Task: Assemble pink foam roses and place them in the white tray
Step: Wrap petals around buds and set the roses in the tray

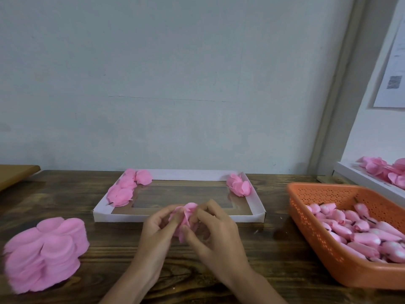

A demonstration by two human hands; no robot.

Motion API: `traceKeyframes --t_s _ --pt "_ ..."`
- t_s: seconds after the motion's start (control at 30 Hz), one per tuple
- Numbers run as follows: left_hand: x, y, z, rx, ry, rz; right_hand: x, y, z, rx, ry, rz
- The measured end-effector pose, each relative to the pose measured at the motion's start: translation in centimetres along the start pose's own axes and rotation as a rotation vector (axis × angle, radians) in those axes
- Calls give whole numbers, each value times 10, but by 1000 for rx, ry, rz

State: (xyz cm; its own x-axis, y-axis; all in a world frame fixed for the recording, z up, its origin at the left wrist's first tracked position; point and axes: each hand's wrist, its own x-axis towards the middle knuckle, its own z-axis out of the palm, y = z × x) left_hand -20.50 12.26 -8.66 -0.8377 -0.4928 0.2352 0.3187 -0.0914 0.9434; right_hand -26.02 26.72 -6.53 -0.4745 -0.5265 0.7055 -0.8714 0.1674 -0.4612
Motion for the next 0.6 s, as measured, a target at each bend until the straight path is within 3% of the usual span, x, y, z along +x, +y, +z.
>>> traceKeyframes --t_s 0.2,0.6 --pt "1 1 -2 -25 15 2 1 2 -3 -108 78 -17" --pt "2 1 0 -68 -19 -15 -1 1 -2 -193 81 -19"
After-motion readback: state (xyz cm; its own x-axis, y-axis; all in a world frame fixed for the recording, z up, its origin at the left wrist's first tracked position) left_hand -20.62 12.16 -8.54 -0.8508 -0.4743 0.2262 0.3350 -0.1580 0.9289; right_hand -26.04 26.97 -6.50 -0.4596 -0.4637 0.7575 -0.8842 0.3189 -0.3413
